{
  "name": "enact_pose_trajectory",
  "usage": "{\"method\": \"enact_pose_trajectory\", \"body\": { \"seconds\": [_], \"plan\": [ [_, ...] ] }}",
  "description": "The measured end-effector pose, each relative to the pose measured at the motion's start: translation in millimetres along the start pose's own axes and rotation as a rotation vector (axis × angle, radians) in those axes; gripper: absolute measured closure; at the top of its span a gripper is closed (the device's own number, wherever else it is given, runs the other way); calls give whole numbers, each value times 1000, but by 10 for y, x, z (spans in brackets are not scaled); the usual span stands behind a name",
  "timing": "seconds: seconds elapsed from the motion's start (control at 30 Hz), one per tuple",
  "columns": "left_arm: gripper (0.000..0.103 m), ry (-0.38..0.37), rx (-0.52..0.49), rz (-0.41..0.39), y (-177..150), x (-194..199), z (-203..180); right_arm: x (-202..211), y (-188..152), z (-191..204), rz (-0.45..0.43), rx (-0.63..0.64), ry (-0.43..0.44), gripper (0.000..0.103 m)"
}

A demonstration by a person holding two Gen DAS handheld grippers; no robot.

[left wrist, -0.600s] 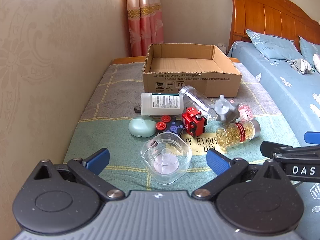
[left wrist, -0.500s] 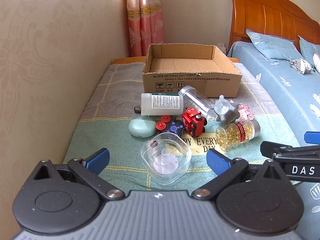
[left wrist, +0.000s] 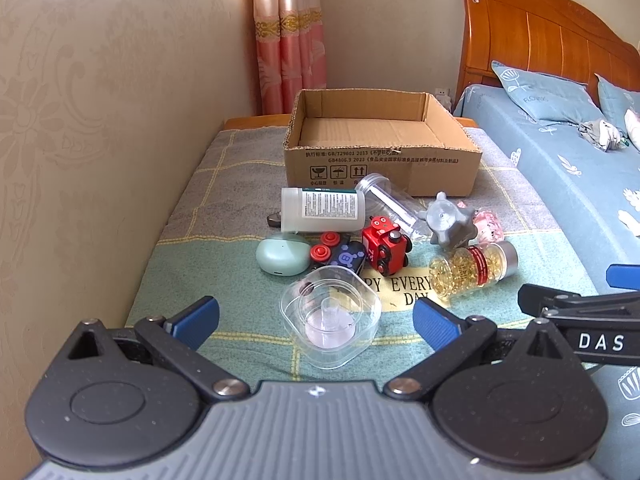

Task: Organize rigid objects
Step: 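Move the left tool toward the clear plastic cup, then grasp the clear cup with the left tool while the right tool approaches the capsule bottle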

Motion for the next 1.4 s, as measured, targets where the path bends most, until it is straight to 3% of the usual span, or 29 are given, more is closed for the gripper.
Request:
{"method": "enact_pose_trajectory", "body": {
  "seconds": [0.63, 1.03, 1.23, 1.4],
  "plan": [
    [1, -12, -18, -1, 29, -53, 10, -18, 40, 11, -6, 15, 6, 0],
    [1, -102, -143, -47, -17, -169, 34, -212, 61, -8, -24, 78, 61, 0],
    [1, -179, -174, 1, -136, -350, 54, -449, -90, 15, 21, 120, 119, 0],
    [1, -188, -212, 53, -280, -596, 31, -691, -258, 28, 81, 131, 151, 0]
  ]
}}
Point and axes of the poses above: each gripper's, at about its wrist camera, not at the fingertips, and x roughly against the way its jaws point, z to its left, y to its top, the point moved 8 cm from there along -x, roughly the way its jaws point, and after that the axes turned 1 degree about z, right-handed, at the moved point
